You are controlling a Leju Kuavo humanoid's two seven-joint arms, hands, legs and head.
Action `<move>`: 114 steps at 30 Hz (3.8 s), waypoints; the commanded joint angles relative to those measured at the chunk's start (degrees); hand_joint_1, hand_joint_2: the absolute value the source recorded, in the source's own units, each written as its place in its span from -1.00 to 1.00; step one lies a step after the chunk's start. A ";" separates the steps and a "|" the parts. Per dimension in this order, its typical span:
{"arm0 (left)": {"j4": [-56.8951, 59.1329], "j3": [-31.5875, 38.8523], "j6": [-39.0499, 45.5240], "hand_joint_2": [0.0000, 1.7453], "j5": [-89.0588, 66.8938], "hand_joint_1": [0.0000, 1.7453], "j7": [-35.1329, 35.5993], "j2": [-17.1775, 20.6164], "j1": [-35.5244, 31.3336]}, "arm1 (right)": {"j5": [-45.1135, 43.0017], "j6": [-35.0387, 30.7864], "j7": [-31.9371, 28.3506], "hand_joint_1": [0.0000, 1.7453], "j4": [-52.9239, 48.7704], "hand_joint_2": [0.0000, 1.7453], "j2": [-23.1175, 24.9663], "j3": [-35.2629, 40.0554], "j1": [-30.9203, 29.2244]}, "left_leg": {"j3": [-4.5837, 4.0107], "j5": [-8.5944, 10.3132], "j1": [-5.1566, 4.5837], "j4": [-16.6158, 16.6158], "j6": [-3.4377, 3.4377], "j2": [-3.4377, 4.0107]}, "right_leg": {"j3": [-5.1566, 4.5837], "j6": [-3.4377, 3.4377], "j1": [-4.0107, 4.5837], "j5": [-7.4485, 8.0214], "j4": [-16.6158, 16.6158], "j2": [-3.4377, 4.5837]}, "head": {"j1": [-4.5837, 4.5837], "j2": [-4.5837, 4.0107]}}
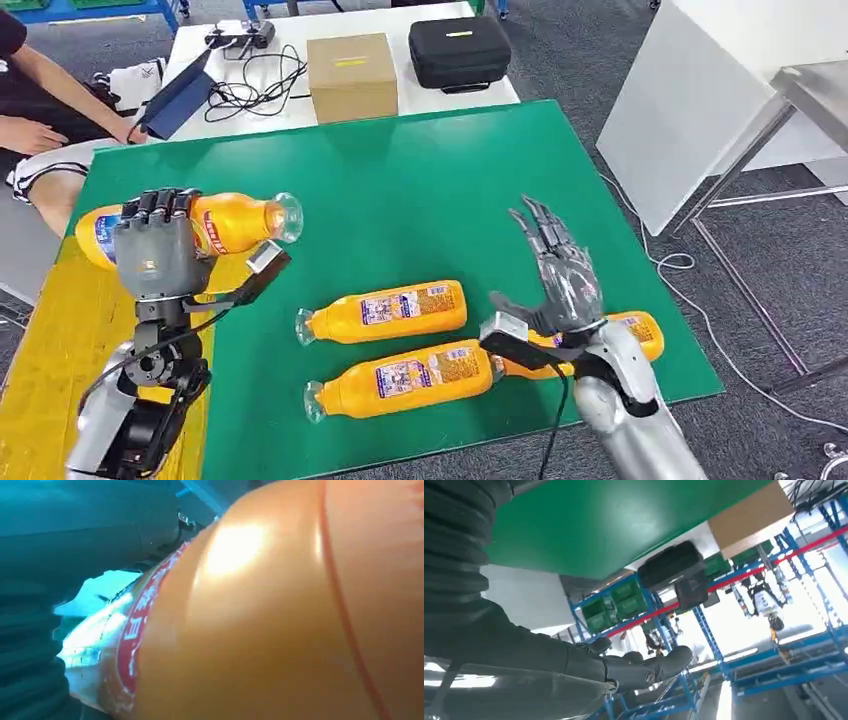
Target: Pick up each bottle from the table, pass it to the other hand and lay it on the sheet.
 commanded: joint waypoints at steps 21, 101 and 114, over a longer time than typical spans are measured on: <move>39.85 -4.14 -21.01 1.00 -1.57 1.00 -3.58 -0.26 -14.40 | -3.43 5.56 -4.53 -1.00 -7.12 1.00 7.74 -8.85 7.56 | 0.35 -0.13 0.00 -0.02 -0.10 0.21 | 0.34 -0.04 -0.03 -0.07 -0.06 0.15 | -0.02 0.00; -11.57 9.19 -14.23 1.00 44.09 -1.00 -41.89 -7.75 7.81 | 18.78 18.67 6.53 -1.00 -15.49 1.00 -7.93 -8.12 13.91 | 0.18 -0.10 -0.09 -0.03 0.00 0.16 | 0.19 -0.01 -0.14 -0.03 -0.06 0.11 | -0.04 0.00; -8.19 9.70 -15.53 1.00 53.97 -1.00 -46.72 -7.69 6.94 | 12.07 29.29 3.94 -1.00 -11.12 1.00 -16.13 -16.36 16.12 | 0.21 -0.11 -0.09 -0.04 0.02 0.06 | 0.26 0.00 -0.16 -0.05 -0.09 0.03 | -0.02 0.00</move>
